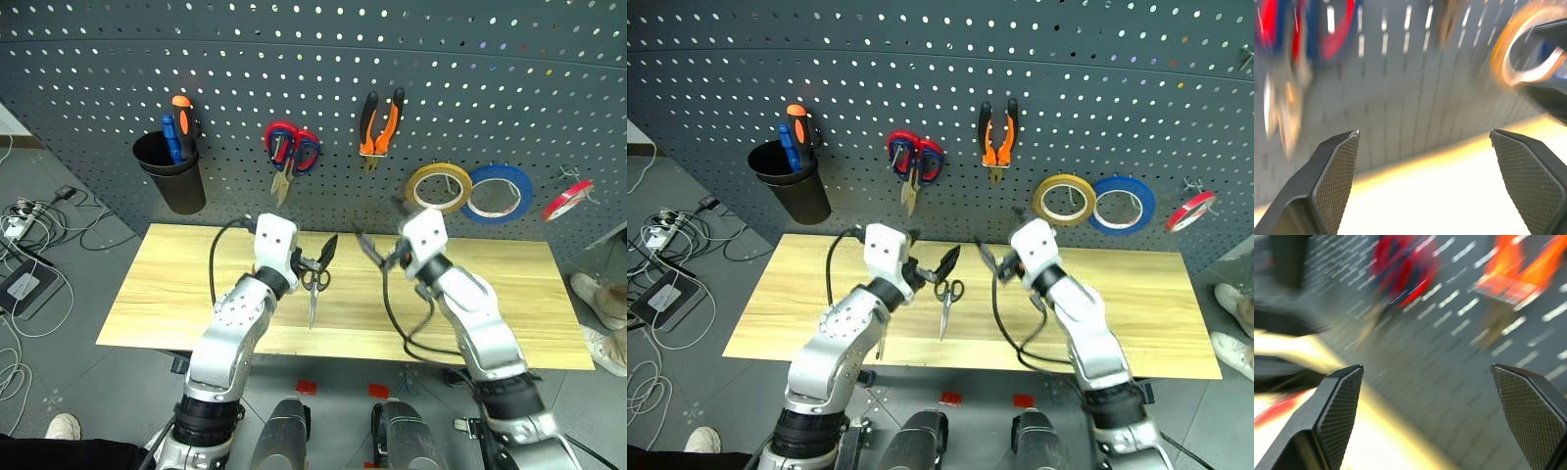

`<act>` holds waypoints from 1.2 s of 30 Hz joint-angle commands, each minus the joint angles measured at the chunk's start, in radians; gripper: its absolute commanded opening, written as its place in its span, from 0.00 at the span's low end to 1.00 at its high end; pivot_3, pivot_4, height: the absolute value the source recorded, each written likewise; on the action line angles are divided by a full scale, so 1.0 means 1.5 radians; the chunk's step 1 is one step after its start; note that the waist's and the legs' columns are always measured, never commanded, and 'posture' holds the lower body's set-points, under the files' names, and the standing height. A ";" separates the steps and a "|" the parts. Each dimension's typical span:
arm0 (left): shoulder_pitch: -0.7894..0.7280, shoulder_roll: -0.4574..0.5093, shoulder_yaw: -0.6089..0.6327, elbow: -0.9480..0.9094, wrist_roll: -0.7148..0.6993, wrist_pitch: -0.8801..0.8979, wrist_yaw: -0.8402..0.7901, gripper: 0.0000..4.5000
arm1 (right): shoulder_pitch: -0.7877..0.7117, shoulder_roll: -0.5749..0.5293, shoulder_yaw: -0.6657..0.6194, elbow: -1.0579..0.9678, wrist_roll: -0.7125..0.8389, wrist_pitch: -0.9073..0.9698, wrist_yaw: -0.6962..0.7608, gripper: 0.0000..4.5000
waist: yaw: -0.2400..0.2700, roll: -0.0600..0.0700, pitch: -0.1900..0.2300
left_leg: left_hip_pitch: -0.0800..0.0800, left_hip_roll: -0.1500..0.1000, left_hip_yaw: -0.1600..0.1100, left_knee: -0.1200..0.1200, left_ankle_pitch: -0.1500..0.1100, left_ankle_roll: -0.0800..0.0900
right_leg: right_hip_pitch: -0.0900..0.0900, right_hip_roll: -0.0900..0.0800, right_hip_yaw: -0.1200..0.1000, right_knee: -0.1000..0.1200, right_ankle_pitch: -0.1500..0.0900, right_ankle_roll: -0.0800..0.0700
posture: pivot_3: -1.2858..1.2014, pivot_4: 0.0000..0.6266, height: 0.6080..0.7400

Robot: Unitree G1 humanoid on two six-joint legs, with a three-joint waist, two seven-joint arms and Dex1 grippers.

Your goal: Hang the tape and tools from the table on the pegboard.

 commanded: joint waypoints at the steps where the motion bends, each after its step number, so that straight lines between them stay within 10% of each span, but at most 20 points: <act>1: 0.010 -0.003 -0.017 -0.010 0.038 0.040 0.036 1.00 | 0.028 -0.044 -0.011 -0.068 0.053 0.015 0.075 0.99 | -0.002 0.000 0.005 | 0.001 0.000 0.000 0.000 0.000 0.000 | 0.000 0.000 0.000 0.000 0.000 0.000 | 0.56 0.50 1.00; 34: -0.019 -0.031 -0.069 0.130 0.133 0.145 0.059 1.00 | 0.090 -0.101 0.014 -0.151 0.100 0.064 0.173 0.99 | -0.014 -0.003 0.109 | 0.007 0.001 0.000 0.000 -0.001 0.002 | 0.006 -0.002 0.001 0.000 0.000 0.000 | 0.53 0.77 1.00; 36: -0.022 -0.036 -0.063 0.141 0.126 0.140 0.053 0.89 | 0.088 -0.100 0.015 -0.150 0.098 0.064 0.171 1.00 | -0.014 -0.003 0.111 | 0.007 0.001 0.000 0.000 -0.001 0.002 | 0.006 -0.002 0.001 0.000 0.000 0.000 | 0.53 0.78 1.00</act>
